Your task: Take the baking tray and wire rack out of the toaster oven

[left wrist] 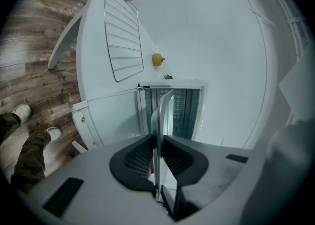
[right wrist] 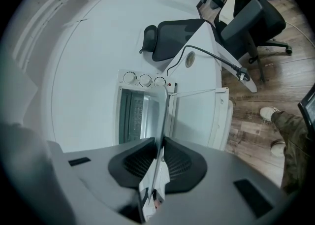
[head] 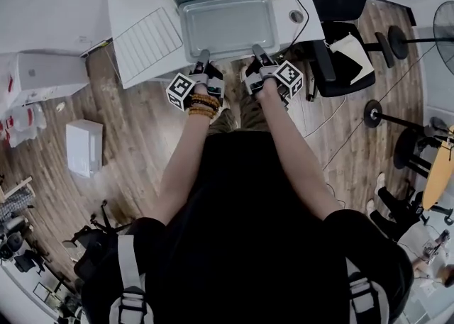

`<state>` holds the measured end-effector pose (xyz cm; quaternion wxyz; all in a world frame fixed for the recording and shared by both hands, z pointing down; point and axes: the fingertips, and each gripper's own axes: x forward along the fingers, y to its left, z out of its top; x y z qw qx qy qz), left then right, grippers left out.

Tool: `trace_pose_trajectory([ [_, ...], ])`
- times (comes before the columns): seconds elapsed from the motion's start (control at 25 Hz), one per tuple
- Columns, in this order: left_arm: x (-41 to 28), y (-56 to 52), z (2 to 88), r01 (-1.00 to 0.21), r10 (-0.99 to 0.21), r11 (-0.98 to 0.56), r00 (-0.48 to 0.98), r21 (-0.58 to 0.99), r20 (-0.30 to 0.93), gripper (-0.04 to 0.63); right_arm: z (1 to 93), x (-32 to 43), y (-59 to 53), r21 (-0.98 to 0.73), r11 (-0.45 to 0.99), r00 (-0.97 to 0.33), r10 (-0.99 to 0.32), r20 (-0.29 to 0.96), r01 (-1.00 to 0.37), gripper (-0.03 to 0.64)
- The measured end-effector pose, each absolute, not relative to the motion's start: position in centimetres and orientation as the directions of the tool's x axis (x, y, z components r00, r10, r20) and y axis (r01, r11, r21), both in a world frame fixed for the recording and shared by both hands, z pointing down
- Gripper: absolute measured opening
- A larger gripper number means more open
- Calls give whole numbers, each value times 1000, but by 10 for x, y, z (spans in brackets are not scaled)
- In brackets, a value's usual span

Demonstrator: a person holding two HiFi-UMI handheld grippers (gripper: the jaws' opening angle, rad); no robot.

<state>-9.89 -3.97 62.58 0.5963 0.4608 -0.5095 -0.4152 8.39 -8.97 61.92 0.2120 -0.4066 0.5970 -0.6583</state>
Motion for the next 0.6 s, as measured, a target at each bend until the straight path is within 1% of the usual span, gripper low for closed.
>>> trace_pose_trajectory([
  [0.36, -114, -4, 633, 62, -966, 255, 67, 965, 251, 66, 630, 66, -64, -955, -207, -619, -728, 297, -215, 68],
  [0.6, -143, 23, 637, 93, -966, 257, -14, 962, 259, 66, 636, 33, -49, -952, -191, -681, -666, 305, -240, 69],
])
